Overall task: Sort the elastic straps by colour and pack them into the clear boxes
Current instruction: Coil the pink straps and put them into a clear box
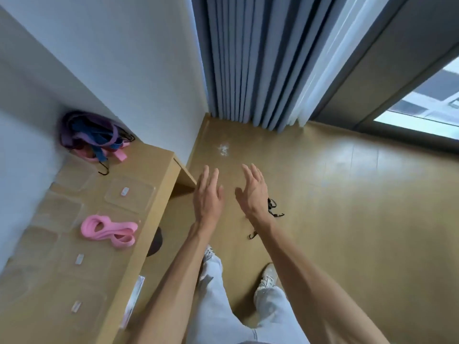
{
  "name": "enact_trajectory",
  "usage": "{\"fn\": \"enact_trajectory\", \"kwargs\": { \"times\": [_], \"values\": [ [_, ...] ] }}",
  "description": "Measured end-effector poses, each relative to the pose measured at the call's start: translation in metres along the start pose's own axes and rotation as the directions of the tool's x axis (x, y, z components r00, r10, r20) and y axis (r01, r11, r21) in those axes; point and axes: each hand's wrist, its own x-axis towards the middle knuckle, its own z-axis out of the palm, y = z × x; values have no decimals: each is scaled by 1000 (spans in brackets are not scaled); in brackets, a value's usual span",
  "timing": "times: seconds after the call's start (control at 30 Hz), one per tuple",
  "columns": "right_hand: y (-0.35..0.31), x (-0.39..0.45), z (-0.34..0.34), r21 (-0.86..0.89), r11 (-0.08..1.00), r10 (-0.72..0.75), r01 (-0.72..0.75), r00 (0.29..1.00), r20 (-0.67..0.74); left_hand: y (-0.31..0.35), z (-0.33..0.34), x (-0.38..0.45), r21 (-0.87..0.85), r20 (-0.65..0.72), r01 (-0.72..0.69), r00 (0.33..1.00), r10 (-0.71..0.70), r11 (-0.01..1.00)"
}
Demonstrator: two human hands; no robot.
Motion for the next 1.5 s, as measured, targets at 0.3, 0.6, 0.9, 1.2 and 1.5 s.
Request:
{"fn": "enact_trajectory", "kwargs": {
  "times": [0.3, 0.6, 0.9, 1.2, 1.5],
  "values": [
    [176, -28, -50, 77, 969, 235, -235, 972, -3, 98, 140, -40, 35, 187, -40, 982, 33, 999],
    [302, -14, 29, 218, 870, 448, -443, 893, 26, 74, 294, -43, 103, 361, -75, 932, 33, 992],
    [435, 28, 208, 194, 767, 610, -611, 789, 72, -49, 473, -12, 133, 389, -140, 918, 78, 981],
    [556, 77, 395, 248, 647, 729, -721, 680, 77, -182, 666, 14, 169, 483, -207, 869, 102, 964],
    [641, 99, 521, 429, 292, 876, -855, 419, 238, -262, 781, 26, 81, 714, -233, 692, 107, 969]
  ]
}}
